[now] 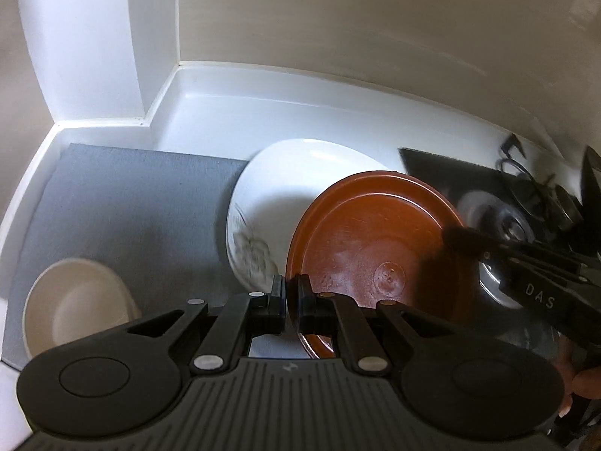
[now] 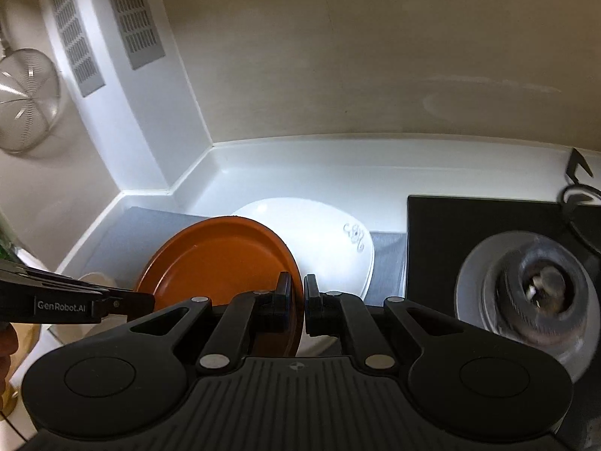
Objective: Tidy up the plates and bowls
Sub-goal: 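Lower the orange plate onto the stacked white plates and open both grippers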
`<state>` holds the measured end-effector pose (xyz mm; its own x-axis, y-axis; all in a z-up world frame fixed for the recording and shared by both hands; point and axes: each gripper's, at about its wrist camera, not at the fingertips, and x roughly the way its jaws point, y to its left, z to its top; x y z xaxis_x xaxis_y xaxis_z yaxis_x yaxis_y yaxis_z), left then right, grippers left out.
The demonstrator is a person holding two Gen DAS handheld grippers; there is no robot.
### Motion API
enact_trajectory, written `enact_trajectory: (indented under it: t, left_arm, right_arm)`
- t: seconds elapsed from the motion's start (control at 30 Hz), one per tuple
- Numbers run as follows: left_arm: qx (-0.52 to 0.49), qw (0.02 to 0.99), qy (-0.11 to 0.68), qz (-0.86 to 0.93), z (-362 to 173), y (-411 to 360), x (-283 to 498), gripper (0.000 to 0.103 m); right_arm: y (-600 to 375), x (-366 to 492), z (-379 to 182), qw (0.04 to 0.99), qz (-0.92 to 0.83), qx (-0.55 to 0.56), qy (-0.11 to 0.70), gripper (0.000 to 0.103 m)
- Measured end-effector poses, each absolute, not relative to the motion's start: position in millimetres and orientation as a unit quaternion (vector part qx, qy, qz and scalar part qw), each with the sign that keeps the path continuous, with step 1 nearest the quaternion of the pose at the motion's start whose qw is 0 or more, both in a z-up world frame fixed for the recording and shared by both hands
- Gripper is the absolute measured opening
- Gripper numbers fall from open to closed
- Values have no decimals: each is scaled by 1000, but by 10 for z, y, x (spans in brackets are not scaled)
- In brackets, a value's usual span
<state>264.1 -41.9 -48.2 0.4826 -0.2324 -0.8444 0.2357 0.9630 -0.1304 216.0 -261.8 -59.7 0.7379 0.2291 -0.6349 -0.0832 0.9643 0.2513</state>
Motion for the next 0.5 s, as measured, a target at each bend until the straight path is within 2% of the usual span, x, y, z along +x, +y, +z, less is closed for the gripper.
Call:
enact_trajectory:
  t: [0.5]
  left_arm:
    - [1,834,544,-90,-1040,-587,3549,6]
  right_arm:
    - [-2675,3186,-1135,903,93,110,405,7]
